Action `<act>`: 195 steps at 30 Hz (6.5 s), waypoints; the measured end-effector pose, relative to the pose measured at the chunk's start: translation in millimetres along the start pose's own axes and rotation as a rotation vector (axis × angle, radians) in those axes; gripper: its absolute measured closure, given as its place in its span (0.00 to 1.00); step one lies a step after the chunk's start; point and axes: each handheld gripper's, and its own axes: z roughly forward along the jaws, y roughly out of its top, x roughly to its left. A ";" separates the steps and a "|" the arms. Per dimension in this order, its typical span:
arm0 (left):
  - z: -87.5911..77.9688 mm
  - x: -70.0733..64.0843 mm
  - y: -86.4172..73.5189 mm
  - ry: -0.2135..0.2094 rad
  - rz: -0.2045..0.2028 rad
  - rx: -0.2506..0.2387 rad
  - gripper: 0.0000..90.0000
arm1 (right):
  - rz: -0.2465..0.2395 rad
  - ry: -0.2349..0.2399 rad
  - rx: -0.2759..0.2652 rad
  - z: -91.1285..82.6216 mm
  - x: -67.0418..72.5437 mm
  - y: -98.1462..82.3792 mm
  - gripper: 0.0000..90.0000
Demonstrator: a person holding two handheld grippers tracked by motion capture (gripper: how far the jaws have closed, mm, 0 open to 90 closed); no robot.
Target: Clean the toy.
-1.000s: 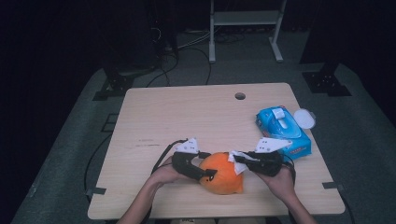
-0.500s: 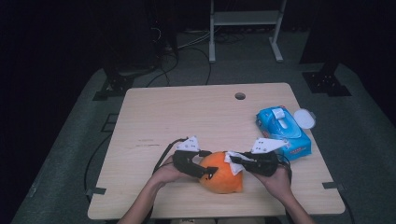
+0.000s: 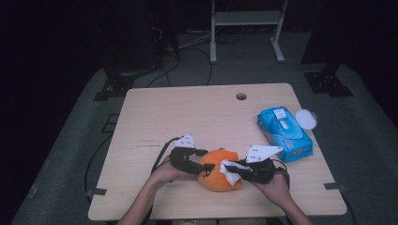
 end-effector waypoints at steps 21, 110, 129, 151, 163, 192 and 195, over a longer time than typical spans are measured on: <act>1.3 -4.7 1.4 0.004 0.018 -0.002 0.36 | 0.024 -0.045 -0.007 -2.5 -8.2 -2.0 0.89; 14.6 -47.3 23.9 0.152 0.317 -0.085 0.42 | 0.002 -0.128 -0.150 -25.1 -9.3 11.8 0.88; 17.4 -33.8 18.5 0.129 0.175 -0.051 0.32 | 0.069 -0.183 -0.066 -20.8 -24.1 -5.1 0.89; 27.5 -39.5 23.0 0.146 0.187 -0.039 0.32 | 0.096 -0.162 -0.099 -17.6 -28.7 -7.4 0.89; 31.2 -45.6 25.0 0.140 0.233 -0.035 0.30 | 0.027 -0.102 -0.126 -4.9 -13.7 5.0 0.89; 22.8 -40.5 29.4 0.111 0.208 -0.033 0.35 | 0.061 -0.131 -0.151 -13.6 -17.3 5.5 0.89; 25.1 -44.0 29.9 0.123 0.223 -0.025 0.35 | 0.010 -0.112 -0.135 -4.7 -5.7 11.1 0.89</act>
